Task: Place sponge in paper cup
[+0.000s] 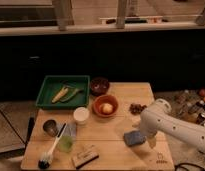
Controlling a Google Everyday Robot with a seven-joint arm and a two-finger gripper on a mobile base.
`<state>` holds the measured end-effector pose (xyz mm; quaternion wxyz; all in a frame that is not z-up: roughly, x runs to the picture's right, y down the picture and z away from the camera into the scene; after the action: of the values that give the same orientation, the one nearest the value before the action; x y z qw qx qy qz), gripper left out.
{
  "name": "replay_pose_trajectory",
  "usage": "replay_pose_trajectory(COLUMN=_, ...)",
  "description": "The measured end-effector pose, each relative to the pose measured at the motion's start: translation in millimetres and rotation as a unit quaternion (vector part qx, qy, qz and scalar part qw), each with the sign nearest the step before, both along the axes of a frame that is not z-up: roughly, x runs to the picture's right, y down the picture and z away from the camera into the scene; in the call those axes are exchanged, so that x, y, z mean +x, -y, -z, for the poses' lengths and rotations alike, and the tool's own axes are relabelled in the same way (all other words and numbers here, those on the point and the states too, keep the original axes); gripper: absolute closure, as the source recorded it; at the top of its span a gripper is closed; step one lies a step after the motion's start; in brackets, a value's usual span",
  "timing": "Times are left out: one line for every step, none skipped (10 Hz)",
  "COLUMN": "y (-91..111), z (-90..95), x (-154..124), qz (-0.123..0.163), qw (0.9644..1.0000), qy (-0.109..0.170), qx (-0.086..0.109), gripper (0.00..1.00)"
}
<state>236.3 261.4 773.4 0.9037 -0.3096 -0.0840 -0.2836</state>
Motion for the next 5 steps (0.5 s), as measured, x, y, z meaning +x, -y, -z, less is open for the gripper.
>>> replay_pose_trajectory(y=-0.9, z=-0.5, x=0.3, qz=0.007, qw=1.0000, qy=0.005, qx=-0.002, gripper=0.20)
replay_pose_trajectory(y=-1.7, z=-1.1, x=0.6, qz=0.014, qw=0.9999, qy=0.009, qx=-0.003, gripper=0.20)
replay_pose_trajectory(y=-1.8, z=-1.8, x=0.1, qz=0.022, qw=0.9996, qy=0.015, qx=-0.003, gripper=0.20)
replay_pose_trajectory(y=-2.0, z=-2.7, x=-0.6, qz=0.029, qw=0.9994, qy=0.020, qx=-0.004, gripper=0.20)
replay_pose_trajectory(y=-2.0, z=-3.5, x=-1.9, qz=0.036, qw=0.9990, qy=0.026, qx=-0.004, gripper=0.20)
